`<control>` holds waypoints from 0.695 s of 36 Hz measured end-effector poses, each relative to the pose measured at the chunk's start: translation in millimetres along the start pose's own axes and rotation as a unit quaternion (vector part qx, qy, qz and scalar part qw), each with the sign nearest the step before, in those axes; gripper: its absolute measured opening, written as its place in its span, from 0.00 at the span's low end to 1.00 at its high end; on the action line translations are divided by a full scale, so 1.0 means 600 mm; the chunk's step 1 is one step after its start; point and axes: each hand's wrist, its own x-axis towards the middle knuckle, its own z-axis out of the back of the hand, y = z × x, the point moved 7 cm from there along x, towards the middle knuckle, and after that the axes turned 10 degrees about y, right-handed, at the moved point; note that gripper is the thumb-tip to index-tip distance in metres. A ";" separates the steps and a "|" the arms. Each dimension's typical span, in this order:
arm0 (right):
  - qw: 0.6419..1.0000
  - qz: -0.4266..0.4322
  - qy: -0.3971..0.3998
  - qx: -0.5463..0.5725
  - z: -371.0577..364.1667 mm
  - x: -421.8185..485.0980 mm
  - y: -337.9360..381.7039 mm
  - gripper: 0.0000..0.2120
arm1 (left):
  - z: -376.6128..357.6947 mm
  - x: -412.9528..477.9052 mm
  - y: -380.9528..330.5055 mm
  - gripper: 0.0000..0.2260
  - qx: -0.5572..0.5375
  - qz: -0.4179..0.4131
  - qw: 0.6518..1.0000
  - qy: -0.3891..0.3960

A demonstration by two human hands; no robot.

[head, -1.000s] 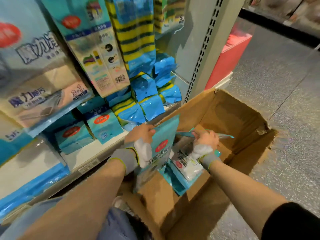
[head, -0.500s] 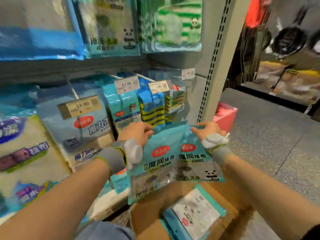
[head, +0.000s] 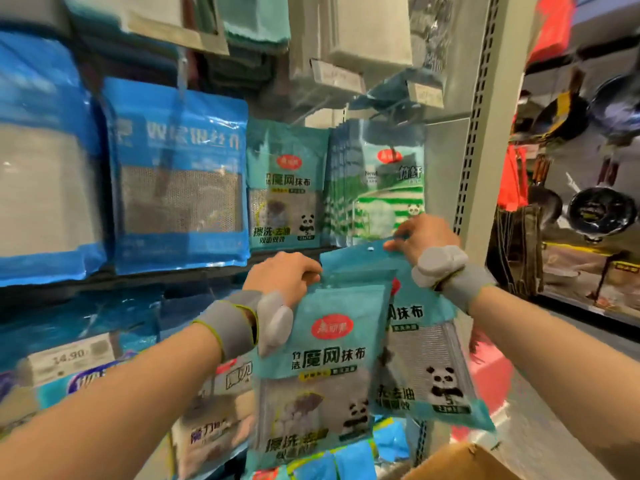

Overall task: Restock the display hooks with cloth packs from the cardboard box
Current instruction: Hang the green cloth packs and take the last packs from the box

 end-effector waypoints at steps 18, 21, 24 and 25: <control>0.982 0.043 -0.064 0.169 0.118 0.179 0.146 0.10 | 0.197 0.055 0.078 0.07 -0.134 0.015 0.981 -0.141; 0.975 0.027 -0.052 0.214 0.128 0.190 0.175 0.13 | 0.220 0.068 0.094 0.08 -0.154 0.016 0.976 -0.150; 0.956 0.049 -0.047 0.287 0.125 0.213 0.196 0.23 | 0.236 0.078 0.104 0.08 -0.191 0.013 0.968 -0.160; 0.954 0.058 -0.041 0.292 0.121 0.226 0.203 0.25 | 0.241 0.081 0.107 0.09 -0.198 0.009 0.967 -0.162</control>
